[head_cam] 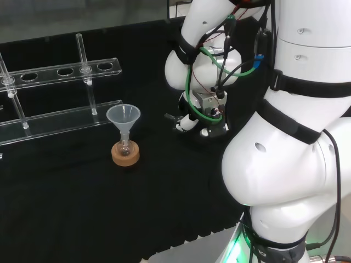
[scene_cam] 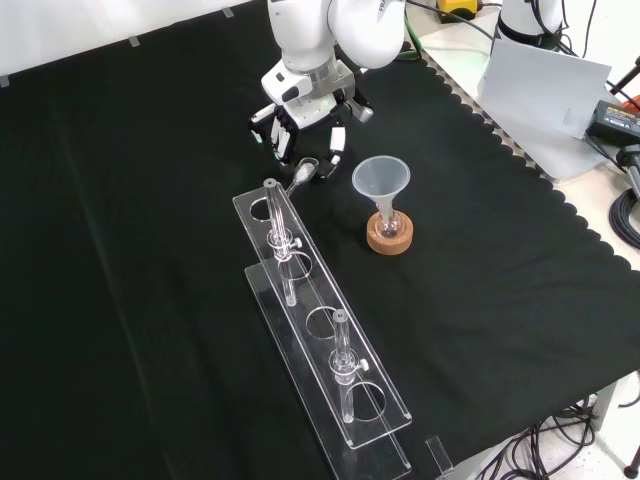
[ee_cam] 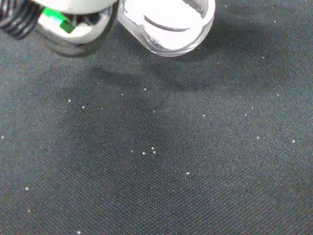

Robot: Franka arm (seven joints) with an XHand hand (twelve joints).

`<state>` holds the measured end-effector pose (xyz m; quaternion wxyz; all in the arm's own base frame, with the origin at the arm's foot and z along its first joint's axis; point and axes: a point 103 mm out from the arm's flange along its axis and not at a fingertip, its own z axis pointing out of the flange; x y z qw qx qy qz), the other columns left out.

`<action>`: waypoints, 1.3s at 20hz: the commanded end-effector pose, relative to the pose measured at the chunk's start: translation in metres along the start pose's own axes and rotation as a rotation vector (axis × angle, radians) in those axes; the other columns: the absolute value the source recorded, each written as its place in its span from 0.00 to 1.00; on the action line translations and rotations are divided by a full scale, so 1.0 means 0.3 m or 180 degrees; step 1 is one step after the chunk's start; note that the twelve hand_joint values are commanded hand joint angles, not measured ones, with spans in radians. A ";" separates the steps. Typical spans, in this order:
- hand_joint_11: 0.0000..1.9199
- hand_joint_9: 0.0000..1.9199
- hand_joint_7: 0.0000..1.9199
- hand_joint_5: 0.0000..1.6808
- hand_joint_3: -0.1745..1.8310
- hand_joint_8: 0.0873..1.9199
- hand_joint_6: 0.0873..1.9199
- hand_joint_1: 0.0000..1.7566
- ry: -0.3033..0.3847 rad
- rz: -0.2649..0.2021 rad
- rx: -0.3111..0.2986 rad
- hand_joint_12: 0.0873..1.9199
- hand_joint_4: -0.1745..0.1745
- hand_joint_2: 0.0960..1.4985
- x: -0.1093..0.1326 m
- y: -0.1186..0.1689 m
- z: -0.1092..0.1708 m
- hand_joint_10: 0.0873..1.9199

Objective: Pick up the weighing funnel.

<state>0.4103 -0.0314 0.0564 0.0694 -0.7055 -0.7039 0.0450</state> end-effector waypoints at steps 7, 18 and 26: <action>0.00 0.51 0.64 0.46 0.33 0.16 0.30 0.46 0.0032 0.0215 0.0176 0.80 0.59 0.32 -0.003 -0.029 0.028 0.13; 0.00 0.55 0.72 0.61 0.33 0.17 0.29 0.47 0.0097 0.0260 -0.0066 0.82 0.77 0.33 0.030 -0.025 0.020 0.14; 0.01 0.57 0.73 0.62 0.33 0.16 0.29 0.47 0.0123 0.0275 -0.0056 0.82 0.78 0.32 0.034 -0.030 0.026 0.14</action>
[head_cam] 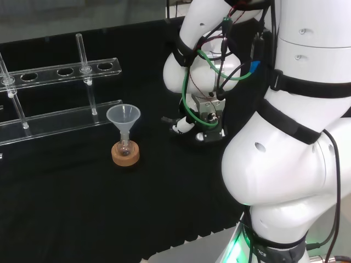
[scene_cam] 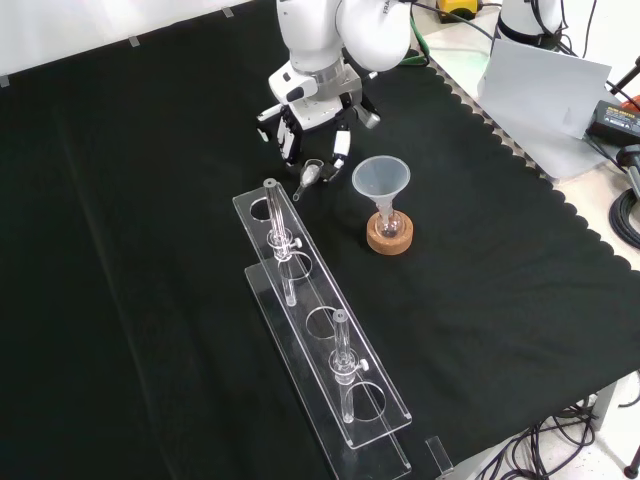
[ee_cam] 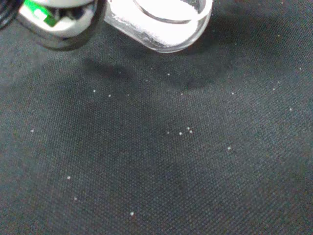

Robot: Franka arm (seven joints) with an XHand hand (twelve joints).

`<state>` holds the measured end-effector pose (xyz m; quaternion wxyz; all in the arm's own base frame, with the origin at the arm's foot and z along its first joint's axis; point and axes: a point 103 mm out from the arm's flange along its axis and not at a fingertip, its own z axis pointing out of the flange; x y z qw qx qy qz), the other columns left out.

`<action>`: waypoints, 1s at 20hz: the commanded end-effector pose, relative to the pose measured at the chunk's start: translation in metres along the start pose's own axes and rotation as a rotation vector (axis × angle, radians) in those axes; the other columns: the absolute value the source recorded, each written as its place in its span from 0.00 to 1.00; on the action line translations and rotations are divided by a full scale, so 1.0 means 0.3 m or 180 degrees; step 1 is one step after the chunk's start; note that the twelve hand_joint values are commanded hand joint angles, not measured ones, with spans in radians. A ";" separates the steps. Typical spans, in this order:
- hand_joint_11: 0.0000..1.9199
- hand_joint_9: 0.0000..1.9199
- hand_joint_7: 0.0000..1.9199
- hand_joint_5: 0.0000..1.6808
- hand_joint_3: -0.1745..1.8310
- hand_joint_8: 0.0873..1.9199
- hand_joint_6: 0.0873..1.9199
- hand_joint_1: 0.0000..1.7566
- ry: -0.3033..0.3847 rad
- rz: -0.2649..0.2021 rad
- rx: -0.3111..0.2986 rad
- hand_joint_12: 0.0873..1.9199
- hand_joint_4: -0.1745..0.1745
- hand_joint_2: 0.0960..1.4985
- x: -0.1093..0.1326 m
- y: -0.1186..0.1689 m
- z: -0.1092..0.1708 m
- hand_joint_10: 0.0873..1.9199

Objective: Pick up the weighing funnel.

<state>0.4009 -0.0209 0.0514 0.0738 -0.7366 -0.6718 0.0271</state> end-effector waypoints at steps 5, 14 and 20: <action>0.01 0.57 0.72 0.61 0.33 0.16 0.28 0.47 -0.0016 0.0006 0.0026 0.82 0.75 0.32 0.005 -0.006 0.010 0.14; 0.00 0.57 0.71 0.59 0.33 0.15 0.30 0.47 -0.0038 0.0030 0.0061 0.82 0.70 0.31 0.004 -0.012 0.015 0.13; 0.01 0.58 0.73 0.62 0.33 0.16 0.30 0.48 0.0044 0.0055 -0.0038 0.82 0.75 0.31 0.010 -0.012 0.013 0.13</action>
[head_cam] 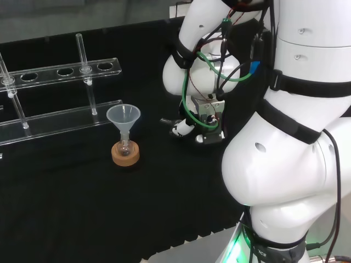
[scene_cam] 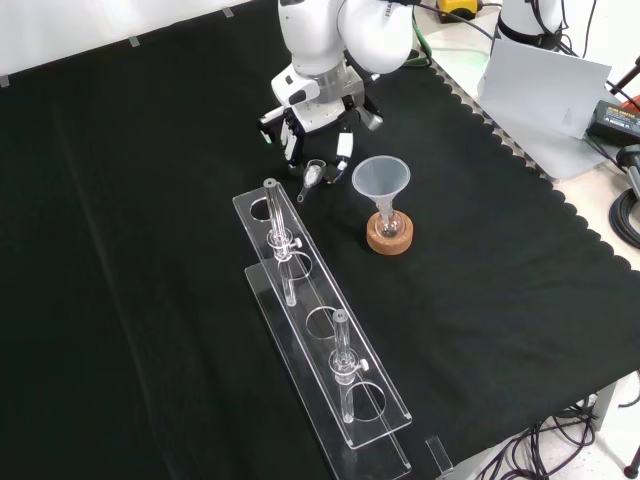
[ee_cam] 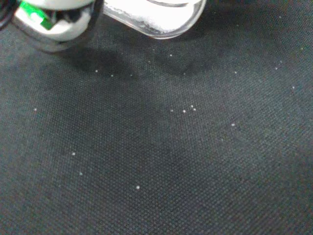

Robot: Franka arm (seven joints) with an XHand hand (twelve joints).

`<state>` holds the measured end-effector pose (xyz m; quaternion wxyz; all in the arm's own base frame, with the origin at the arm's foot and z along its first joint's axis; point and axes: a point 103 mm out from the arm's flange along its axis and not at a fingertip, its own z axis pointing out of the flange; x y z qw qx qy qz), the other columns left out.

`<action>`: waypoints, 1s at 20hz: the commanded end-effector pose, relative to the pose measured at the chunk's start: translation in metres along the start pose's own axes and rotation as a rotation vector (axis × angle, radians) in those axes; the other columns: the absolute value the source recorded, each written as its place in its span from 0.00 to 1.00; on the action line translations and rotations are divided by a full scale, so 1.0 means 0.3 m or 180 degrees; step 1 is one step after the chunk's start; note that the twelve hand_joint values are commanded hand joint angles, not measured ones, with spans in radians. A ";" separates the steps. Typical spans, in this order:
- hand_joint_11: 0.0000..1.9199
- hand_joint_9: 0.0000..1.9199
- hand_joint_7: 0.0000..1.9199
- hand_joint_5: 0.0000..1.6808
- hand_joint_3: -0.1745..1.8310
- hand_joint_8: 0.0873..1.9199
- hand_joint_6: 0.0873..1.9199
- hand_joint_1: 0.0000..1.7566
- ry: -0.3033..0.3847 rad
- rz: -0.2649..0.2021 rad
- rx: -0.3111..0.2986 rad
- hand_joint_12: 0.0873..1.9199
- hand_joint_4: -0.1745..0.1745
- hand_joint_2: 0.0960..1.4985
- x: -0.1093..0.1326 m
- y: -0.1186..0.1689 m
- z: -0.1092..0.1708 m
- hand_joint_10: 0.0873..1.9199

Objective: Pick up the weighing funnel.

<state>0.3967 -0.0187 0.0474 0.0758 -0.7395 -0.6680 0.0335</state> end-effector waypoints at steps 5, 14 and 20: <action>0.01 0.59 0.74 0.64 0.33 0.15 0.29 0.49 0.0074 0.0040 -0.0107 0.82 0.81 0.31 0.011 0.004 -0.007 0.12; 0.02 0.60 0.75 0.66 0.33 0.14 0.27 0.50 0.0044 0.0031 -0.0034 0.82 0.83 0.30 0.011 0.006 0.003 0.11; 0.01 0.60 0.74 0.63 0.33 0.13 0.27 0.49 0.0030 0.0046 0.0008 0.81 0.76 0.30 0.008 0.004 0.012 0.11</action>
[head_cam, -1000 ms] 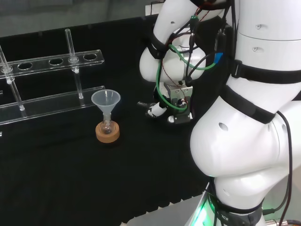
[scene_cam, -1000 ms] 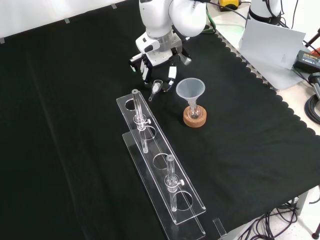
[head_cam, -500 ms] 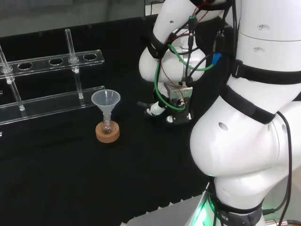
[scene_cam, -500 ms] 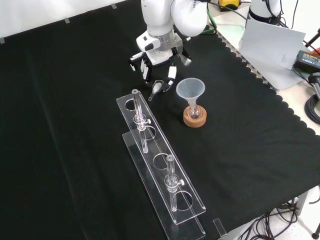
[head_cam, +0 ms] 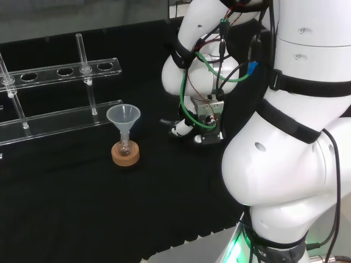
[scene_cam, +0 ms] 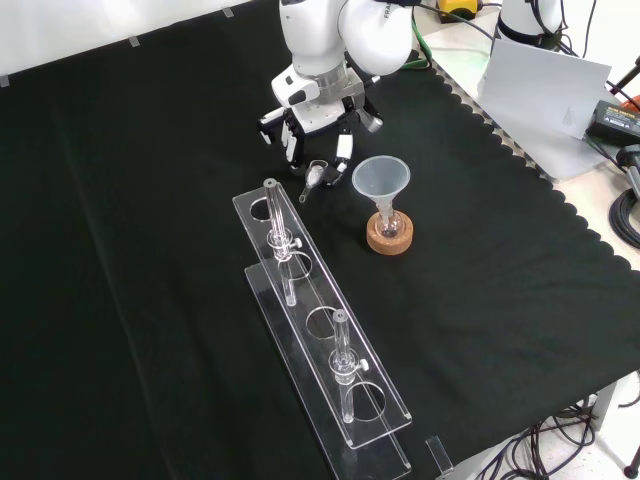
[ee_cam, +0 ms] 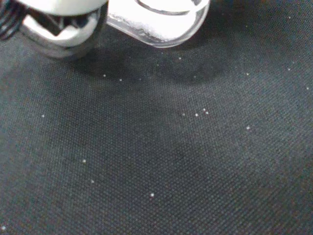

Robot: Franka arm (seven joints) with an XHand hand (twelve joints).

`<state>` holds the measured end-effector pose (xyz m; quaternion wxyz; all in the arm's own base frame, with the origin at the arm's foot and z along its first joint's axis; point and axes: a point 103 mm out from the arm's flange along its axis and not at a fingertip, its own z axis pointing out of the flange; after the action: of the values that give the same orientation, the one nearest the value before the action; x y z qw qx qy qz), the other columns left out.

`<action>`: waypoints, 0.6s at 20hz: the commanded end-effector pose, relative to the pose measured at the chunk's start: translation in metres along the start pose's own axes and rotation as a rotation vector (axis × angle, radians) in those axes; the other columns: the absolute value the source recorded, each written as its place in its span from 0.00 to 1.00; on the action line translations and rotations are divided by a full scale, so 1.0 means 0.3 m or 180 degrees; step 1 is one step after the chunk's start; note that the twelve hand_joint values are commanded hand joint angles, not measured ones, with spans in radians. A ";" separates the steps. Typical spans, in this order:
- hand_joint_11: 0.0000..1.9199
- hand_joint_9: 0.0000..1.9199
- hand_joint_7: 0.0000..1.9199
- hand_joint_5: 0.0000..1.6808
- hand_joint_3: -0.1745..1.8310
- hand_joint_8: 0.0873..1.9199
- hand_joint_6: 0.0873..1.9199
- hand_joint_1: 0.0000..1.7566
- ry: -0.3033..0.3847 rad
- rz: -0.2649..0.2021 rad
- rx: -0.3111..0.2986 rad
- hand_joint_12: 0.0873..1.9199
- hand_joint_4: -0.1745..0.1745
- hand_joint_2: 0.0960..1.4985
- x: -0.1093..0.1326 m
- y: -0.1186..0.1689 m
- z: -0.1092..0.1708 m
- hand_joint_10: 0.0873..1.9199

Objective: Pick up the weighing funnel.

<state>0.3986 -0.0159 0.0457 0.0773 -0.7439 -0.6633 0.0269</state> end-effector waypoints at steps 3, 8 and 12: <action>0.01 0.59 0.74 0.62 0.33 0.13 0.28 0.49 -0.0006 0.0007 -0.0017 0.82 0.74 0.30 -0.002 -0.006 0.006 0.10; 0.02 0.60 0.76 0.67 0.33 0.13 0.28 0.50 0.0028 0.0030 -0.0085 0.82 0.86 0.30 0.000 -0.004 0.000 0.10; 0.02 0.61 0.77 0.69 0.33 0.12 0.27 0.51 -0.0005 0.0030 -0.0135 0.81 0.92 0.30 0.008 -0.002 -0.003 0.10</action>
<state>0.3982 -0.0156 0.0460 0.0681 -0.7481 -0.6600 0.0140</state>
